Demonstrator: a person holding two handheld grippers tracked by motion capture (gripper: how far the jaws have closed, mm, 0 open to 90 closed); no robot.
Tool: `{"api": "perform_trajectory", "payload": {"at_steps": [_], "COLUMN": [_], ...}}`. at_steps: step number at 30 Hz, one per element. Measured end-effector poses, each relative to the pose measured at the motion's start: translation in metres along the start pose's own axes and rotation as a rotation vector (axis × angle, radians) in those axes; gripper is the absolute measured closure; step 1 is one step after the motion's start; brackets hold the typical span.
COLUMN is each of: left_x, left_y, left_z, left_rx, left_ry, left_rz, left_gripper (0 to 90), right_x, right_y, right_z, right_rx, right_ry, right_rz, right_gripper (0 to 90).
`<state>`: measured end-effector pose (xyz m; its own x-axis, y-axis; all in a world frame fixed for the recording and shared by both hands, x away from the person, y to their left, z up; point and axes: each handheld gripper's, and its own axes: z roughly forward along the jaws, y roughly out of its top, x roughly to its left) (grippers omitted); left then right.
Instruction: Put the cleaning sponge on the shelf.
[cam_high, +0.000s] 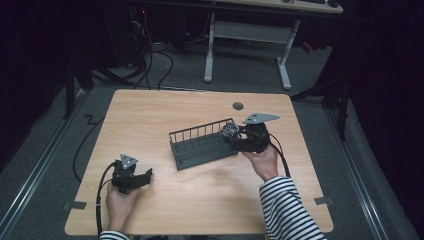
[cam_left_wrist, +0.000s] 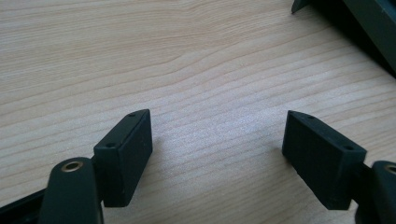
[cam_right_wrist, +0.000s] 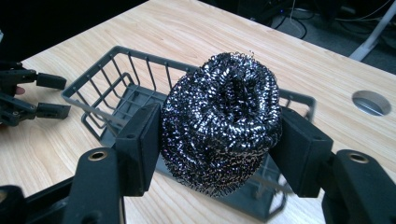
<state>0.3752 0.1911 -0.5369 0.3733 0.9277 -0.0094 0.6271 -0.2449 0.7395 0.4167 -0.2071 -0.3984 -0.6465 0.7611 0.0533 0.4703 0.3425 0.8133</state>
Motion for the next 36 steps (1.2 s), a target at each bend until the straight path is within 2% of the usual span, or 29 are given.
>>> {"api": "perform_trajectory", "payload": {"at_steps": [16,28,36], "left_x": [0.000,0.000,0.000], "left_y": [0.000,0.000,0.000], "left_z": [0.000,0.000,0.000], "left_rx": [0.000,0.000,0.000], "left_ry": [0.000,0.000,0.000], "left_rz": [0.000,0.000,-0.001], "left_gripper": [24.8,24.8,24.8], "right_x": [-0.001,-0.001,-0.001], "right_y": [0.020,0.017,0.016], "right_z": [0.044,0.070,0.079], "right_rx": [0.089,0.172,0.211], "right_ry": [0.002,-0.006,-0.021], "right_rz": [0.004,0.010,0.010], "right_gripper": [37.7,37.2,36.7]}}
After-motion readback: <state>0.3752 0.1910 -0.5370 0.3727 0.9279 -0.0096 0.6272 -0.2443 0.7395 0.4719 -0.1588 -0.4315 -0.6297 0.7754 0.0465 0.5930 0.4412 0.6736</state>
